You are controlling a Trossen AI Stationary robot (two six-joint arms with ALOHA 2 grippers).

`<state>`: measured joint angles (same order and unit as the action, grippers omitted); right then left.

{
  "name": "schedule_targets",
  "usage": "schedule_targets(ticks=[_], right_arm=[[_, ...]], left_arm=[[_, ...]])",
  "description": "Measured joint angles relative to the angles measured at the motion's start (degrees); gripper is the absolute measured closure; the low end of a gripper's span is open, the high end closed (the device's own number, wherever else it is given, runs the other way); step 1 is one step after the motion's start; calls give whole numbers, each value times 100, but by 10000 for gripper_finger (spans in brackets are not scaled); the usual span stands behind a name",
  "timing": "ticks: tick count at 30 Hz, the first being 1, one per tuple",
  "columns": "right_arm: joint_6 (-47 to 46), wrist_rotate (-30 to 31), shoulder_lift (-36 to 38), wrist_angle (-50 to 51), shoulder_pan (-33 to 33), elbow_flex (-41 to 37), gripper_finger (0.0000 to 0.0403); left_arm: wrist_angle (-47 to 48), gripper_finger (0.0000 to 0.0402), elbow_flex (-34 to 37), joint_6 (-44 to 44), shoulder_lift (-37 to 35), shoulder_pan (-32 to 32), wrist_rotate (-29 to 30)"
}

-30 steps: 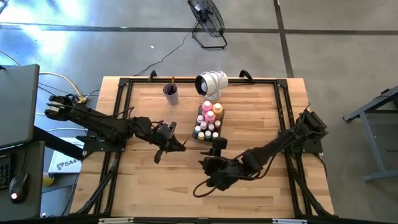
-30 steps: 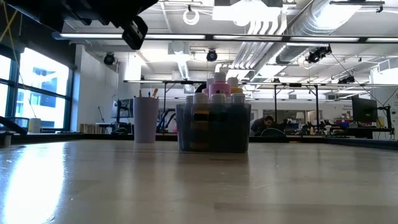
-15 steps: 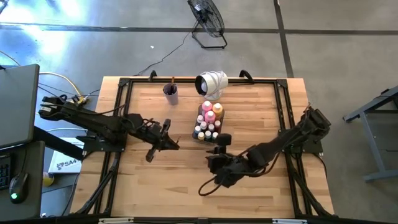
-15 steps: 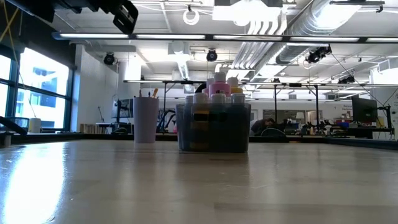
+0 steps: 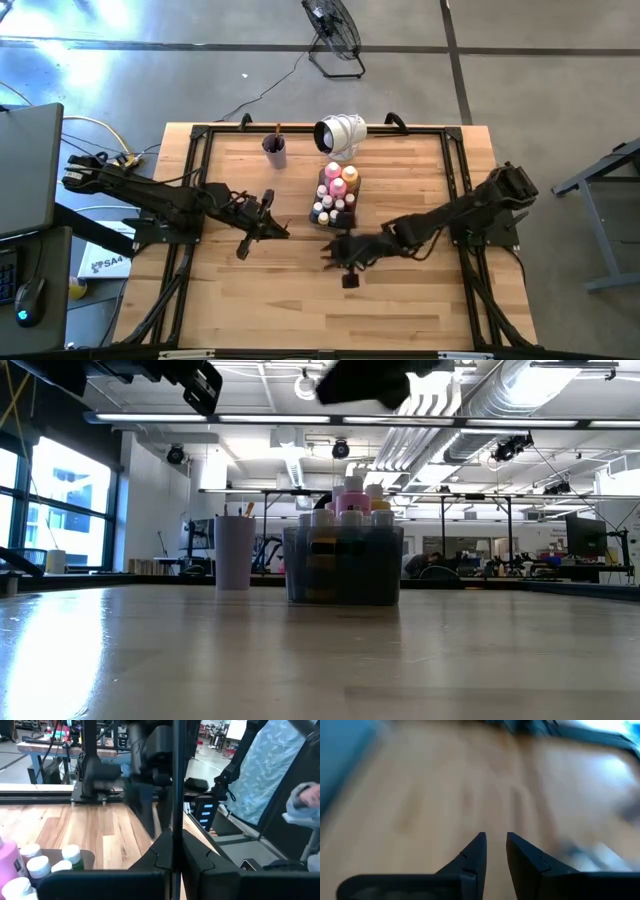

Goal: Pick & Place Paint Supplies
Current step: Put the silver paint brush into the violet cup

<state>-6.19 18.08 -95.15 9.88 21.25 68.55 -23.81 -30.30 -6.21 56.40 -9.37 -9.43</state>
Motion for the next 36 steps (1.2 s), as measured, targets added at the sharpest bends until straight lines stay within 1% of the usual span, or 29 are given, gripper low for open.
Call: schedule_targets(ticks=[2,5,7,10,13,16,21,23,30,33,36], right_arm=[[140,-680,0,-1386,-181,-504,342],[77,-1418,2,-2806,-435,-897,349],[6,-1552,2,-3340,-567,-949,353],[-4,-1358,14,-3887,-735,-948,354],[-245,-1320,15,-4234,-914,-948,353],[-576,-1520,15,-4485,-1054,-948,350],[-842,-1573,-44,-4535,-1169,-946,330],[-778,-1662,-102,-4599,-1171,-946,313],[-373,-1634,-383,-5483,-1151,-946,244],[-124,-1462,-389,-5566,-1151,-946,234],[-106,-1506,-395,-5601,-1156,-946,235]], left_arm=[[0,394,0,1,0,-2,-1],[0,394,0,0,0,0,-1],[0,394,0,4,0,1,-2],[-4,388,0,5,8,0,0],[4,388,0,71,82,0,7],[-21,394,0,148,85,-2,17],[-101,390,0,148,85,-2,59],[-145,391,0,148,85,-2,59],[-185,393,0,145,85,-2,57],[-177,391,0,128,85,-2,57],[-184,393,0,128,85,-2,73]])
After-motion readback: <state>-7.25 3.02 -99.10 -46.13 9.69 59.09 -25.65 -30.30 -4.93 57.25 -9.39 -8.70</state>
